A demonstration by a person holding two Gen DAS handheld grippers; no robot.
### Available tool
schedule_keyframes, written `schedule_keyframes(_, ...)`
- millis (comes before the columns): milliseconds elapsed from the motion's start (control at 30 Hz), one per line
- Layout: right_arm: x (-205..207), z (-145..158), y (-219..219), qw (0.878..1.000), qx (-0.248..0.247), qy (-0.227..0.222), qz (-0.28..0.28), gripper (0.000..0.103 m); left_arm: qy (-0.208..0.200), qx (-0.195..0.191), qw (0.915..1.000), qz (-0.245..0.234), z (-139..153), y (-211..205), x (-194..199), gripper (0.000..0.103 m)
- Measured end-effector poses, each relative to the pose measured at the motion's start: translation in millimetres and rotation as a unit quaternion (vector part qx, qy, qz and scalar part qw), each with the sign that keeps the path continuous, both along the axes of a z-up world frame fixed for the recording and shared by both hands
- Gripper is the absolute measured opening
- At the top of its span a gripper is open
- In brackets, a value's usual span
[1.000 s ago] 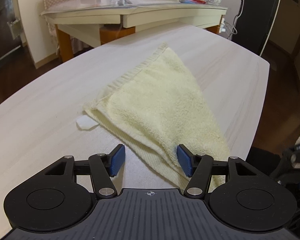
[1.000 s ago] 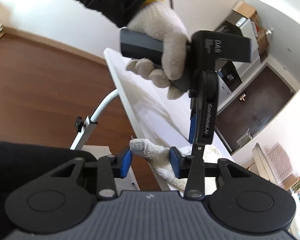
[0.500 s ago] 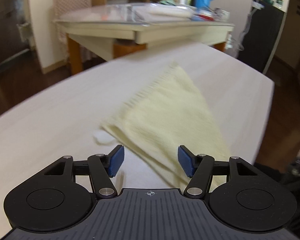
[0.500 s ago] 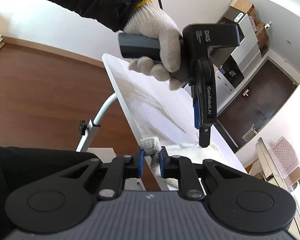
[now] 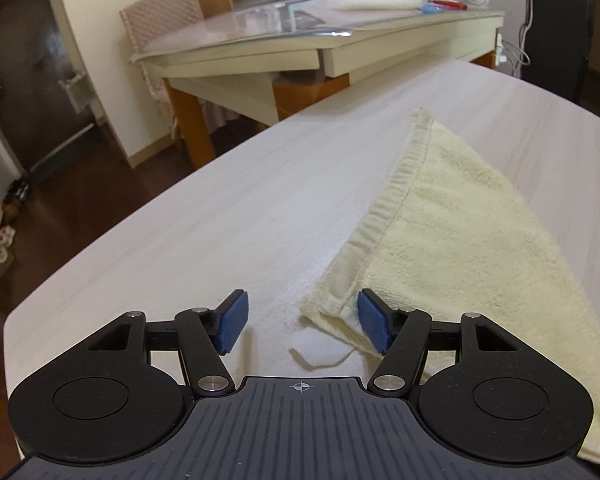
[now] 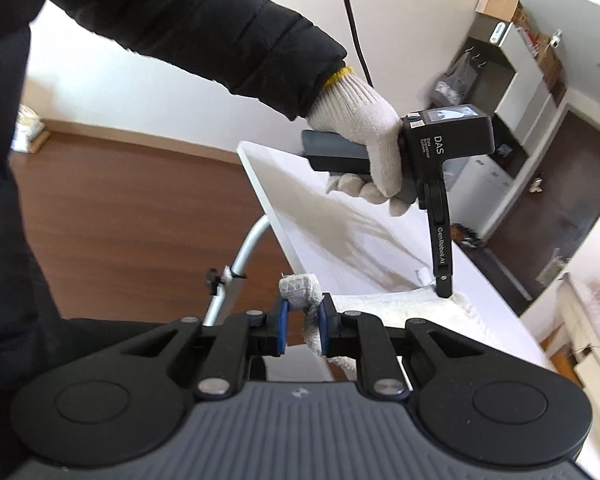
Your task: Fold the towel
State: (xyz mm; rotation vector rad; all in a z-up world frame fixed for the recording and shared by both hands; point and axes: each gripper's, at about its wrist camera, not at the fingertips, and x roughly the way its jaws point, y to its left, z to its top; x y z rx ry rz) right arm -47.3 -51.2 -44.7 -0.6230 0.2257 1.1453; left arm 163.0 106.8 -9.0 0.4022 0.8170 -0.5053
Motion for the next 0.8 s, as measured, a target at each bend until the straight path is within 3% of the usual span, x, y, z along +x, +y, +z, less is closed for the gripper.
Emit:
schedule_keyframes(133, 19, 10, -16, 0.999, 0.030, 0.037, 0.012, 0.017, 0.045, 0.005, 0.9982, 0.040, 3, 0, 15, 0.070)
schedule_keyframes(400, 70, 25, -46, 0.992, 0.070, 0.099, 0.040, 0.016, 0.090, 0.000, 0.9903, 0.106, 4, -4, 24, 0.070)
schedule_keyframes(567, 115, 41, -62, 0.981, 0.104, 0.159, 0.042, 0.016, 0.105, 0.011, 0.9868, 0.123, 6, -9, 27, 0.071)
schedule_keyframes(800, 198, 53, -83, 0.958, 0.148, 0.248, -0.003, 0.016, 0.133, 0.011, 0.9797, 0.150, 7, -5, 34, 0.072)
